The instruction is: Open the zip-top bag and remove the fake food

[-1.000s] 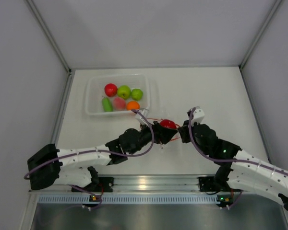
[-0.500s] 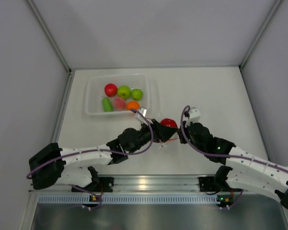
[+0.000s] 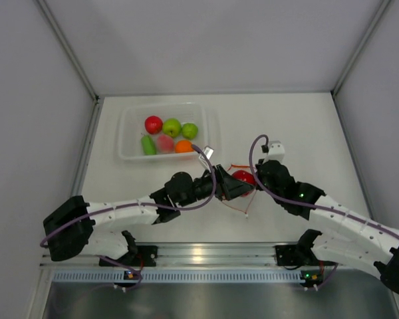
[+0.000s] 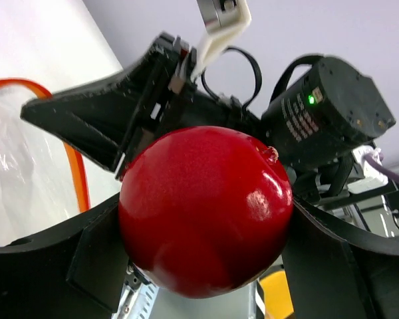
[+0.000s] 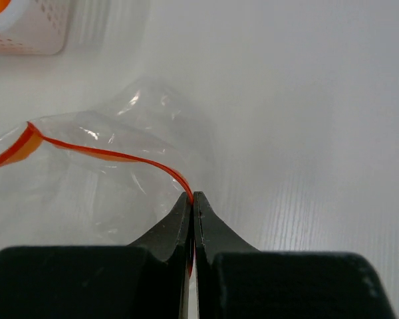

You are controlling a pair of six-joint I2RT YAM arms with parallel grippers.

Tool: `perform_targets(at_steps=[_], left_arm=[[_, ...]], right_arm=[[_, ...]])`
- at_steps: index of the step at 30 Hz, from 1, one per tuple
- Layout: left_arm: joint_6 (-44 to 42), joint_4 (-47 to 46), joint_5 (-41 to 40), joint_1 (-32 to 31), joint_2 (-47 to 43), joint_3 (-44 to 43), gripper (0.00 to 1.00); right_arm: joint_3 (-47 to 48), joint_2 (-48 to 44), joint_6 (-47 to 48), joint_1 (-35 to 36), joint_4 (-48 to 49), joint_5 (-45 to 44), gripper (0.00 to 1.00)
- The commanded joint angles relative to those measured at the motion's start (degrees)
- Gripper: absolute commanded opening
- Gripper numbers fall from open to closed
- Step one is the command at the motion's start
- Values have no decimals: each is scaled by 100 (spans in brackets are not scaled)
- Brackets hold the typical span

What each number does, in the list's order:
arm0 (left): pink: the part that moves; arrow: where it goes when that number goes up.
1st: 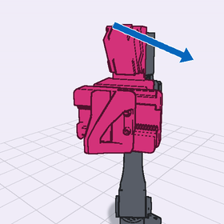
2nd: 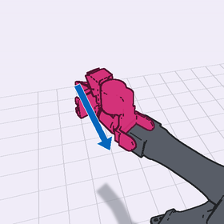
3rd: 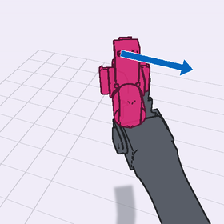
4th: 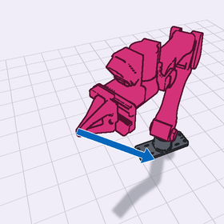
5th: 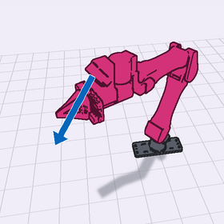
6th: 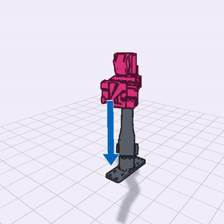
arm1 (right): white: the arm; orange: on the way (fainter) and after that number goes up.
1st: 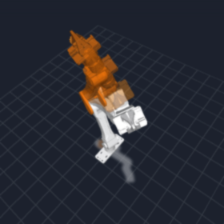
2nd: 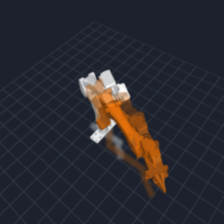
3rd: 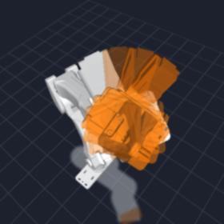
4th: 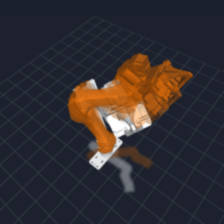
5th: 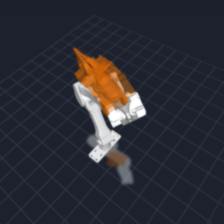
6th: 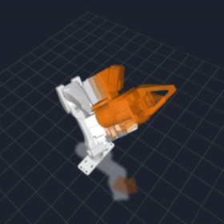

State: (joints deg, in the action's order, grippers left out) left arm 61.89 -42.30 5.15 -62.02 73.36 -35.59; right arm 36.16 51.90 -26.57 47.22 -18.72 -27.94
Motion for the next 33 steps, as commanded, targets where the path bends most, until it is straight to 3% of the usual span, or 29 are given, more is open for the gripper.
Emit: perform_targets(at_steps=[1, 8, 11, 12, 14, 17, 22, 27, 33], left_arm=[[218, -498, 671, 93, 108, -237, 0], [-150, -69, 532, 365, -331, -185, 0], [-815, 1368, -450, 568, -796, -438, 0], [-967, 2514, -1054, 620, -902, -822, 0], [-1256, 3724, -2400, 647, -1034, -1237, 0], [-1468, 5239, -3018, 997, -886, -1941, 0], [-1837, 6364, -3178, 2377, -490, -2696, 0], [-2505, 6639, -2766, 3860, 360, -3330, 0], [-2787, 6682, -2265, 5093, 1679, -4130, 2]], right_arm=[[461, 154, 152, -204, -193, -264, 0], [418, -13, 231, -240, -246, -300, 0], [304, -223, 178, -231, -343, -369, 0], [278, -294, 187, -231, -439, -404, 0], [260, -513, 187, -231, -579, -483, 0], [260, -846, 204, -240, -808, -572, 0], [251, -1261, 310, -240, -923, -326, 0], [329, -1604, 442, -240, -1002, -1, 0], [567, -1903, 495, -240, -1248, -9, 0]])
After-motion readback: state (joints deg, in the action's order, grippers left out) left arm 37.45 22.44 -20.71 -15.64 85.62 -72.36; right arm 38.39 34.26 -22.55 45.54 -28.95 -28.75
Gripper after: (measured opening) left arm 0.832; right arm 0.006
